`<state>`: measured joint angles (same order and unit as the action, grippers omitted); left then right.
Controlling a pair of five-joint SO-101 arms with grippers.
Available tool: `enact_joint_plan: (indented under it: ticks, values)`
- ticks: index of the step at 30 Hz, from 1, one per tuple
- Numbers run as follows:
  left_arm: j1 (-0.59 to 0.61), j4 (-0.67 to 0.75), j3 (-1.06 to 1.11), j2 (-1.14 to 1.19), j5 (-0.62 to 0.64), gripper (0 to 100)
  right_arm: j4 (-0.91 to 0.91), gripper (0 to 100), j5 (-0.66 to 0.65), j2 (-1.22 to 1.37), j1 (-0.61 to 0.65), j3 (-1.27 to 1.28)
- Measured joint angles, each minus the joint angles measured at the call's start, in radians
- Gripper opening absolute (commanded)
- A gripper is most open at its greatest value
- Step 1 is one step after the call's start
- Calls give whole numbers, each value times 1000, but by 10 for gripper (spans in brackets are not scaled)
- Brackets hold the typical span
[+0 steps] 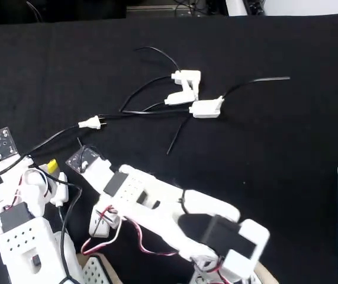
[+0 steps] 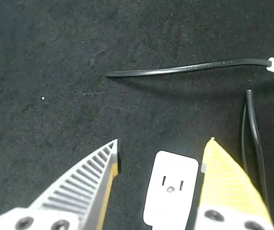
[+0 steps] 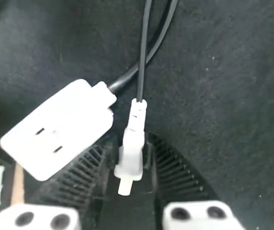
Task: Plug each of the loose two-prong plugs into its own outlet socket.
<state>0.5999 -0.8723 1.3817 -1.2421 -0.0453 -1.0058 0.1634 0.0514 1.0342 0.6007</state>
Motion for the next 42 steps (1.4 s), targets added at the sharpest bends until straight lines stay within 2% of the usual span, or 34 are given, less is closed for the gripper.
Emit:
enact_joint_plan:
  ticks: [3,6,12,20,26,33,39,42]
  values:
    - [0,0,0,0,0,281,-29,83,0,2,0,-20]
    - [0,0,0,0,0,281,-40,10,0,2,-2,-23]
    - [0,0,0,0,0,281,-43,12,0,-69,-83,-23]
    - [-26,0,0,0,0,281,-43,12,0,-319,-161,57]
    - [-152,0,-25,0,6,281,-21,12,0,-614,-273,155]
    - [-342,0,-120,0,129,281,135,12,0,-919,-304,344]
    - [-500,104,-144,0,140,278,167,12,-25,-1003,-304,402]
    - [-572,114,-164,0,140,252,170,12,-29,-1003,-301,410]
